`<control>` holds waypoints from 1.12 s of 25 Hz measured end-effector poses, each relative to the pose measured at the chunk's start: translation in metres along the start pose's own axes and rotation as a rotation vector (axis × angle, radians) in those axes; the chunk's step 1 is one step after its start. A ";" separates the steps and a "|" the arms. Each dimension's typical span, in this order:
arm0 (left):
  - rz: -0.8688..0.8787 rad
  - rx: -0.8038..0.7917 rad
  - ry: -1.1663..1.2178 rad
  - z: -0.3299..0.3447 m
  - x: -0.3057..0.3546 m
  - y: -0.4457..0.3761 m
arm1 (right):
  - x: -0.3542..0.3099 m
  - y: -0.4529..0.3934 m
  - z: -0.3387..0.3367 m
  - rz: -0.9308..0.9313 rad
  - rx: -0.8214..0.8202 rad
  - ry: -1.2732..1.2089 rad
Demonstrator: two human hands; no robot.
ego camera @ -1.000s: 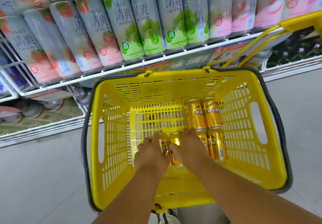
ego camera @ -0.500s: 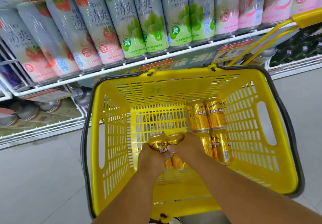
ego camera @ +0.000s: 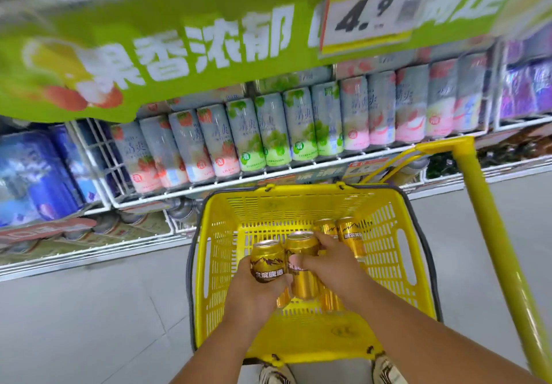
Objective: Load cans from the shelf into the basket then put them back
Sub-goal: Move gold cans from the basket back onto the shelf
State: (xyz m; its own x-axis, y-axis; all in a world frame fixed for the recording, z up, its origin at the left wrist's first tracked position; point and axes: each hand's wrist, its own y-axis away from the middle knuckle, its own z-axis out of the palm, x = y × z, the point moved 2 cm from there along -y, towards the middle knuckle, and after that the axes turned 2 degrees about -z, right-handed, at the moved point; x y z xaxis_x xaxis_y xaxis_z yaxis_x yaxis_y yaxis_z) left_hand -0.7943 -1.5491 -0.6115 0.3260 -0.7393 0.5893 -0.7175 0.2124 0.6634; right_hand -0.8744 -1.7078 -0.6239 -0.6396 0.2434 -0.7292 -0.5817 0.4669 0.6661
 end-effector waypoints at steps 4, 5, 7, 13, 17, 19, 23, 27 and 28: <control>0.034 0.042 0.068 -0.032 0.058 0.059 | -0.068 0.055 -0.035 -0.077 0.021 -0.036; 0.050 0.057 0.084 -0.041 0.075 0.075 | -0.088 0.072 -0.046 -0.092 0.024 -0.016; 0.080 0.084 0.110 -0.060 0.111 0.108 | -0.129 0.102 -0.067 -0.141 0.022 -0.011; 0.190 0.139 0.103 -0.107 0.208 0.188 | -0.242 0.178 -0.114 -0.310 0.027 -0.027; 0.275 0.209 0.086 -0.139 0.260 0.232 | -0.299 0.220 -0.132 -0.372 0.005 -0.001; 0.319 0.246 0.091 -0.154 0.286 0.253 | -0.330 0.244 -0.144 -0.404 0.009 -0.026; 0.367 0.276 0.124 -0.177 0.328 0.299 | -0.376 0.288 -0.164 -0.466 -0.021 -0.027; 0.441 0.290 0.082 -0.197 0.371 0.351 | -0.414 0.336 -0.185 -0.519 -0.021 -0.020; 0.457 0.299 0.071 -0.202 0.381 0.362 | -0.425 0.346 -0.193 -0.537 -0.014 -0.023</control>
State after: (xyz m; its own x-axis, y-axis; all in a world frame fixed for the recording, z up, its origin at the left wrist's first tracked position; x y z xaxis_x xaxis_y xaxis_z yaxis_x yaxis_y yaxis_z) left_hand -0.8057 -1.6246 -0.0538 -0.0267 -0.5669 0.8234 -0.9361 0.3031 0.1784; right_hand -0.9005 -1.8134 -0.0530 -0.2394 -0.0082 -0.9709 -0.8307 0.5193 0.2005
